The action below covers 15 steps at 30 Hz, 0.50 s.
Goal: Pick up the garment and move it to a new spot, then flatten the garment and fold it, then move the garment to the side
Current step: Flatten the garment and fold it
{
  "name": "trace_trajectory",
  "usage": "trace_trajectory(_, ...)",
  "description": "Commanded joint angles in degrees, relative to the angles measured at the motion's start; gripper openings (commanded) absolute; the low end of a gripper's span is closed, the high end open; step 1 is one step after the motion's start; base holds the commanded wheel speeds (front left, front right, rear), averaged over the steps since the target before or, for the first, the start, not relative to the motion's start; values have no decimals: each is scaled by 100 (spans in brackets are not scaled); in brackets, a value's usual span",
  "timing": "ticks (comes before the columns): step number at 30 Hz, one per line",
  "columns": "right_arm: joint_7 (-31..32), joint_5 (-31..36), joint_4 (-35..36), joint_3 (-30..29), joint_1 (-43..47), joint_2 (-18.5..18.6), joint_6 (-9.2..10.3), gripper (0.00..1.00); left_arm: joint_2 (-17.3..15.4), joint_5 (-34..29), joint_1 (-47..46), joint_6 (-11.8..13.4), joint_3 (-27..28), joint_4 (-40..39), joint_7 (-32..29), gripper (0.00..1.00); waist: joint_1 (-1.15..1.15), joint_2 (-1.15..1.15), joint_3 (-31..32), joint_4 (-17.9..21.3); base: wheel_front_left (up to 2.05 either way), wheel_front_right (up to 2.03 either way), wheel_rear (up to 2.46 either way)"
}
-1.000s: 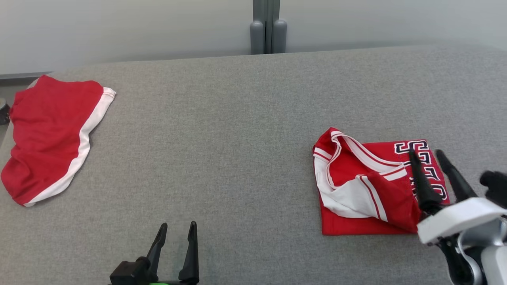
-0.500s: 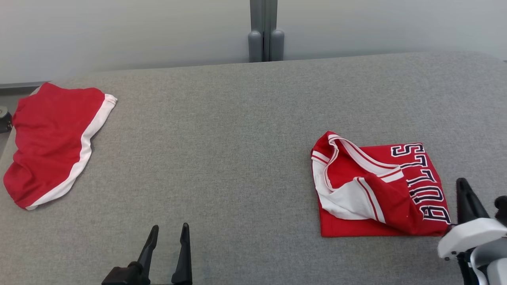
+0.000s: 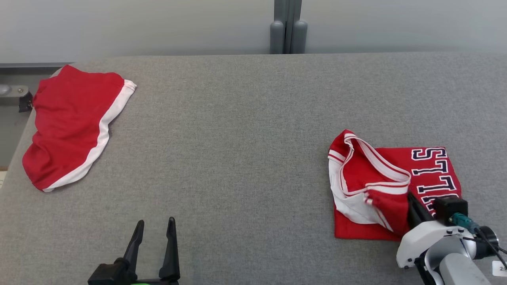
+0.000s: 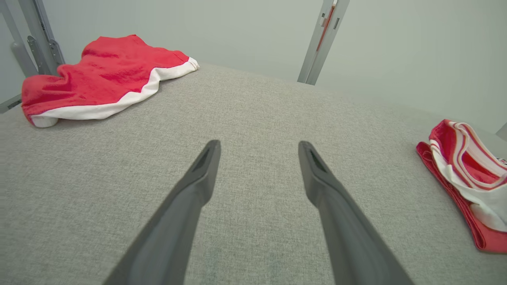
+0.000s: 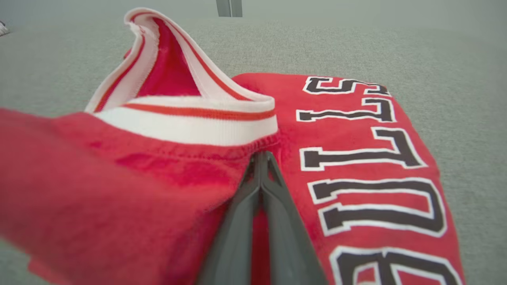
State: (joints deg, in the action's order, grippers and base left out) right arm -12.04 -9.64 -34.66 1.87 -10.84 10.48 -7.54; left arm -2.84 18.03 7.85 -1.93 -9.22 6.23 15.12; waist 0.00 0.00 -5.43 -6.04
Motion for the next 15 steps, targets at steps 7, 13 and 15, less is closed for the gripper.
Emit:
trace_trajectory(7,-179,126,-29,717,20,-78,11,0,-11,55,53,45,149,-30,2,100,0,0,95,-23,0,0,0)
trace_trajectory(13,18,143,-149,1399,125,-178,10,0,-10,66,65,62,196,-23,2,100,0,0,181,-18,0,0,0)
trace_trajectory(15,72,69,-163,1587,171,-186,10,0,-10,76,99,71,192,-21,2,100,0,0,232,-24,0,0,0)
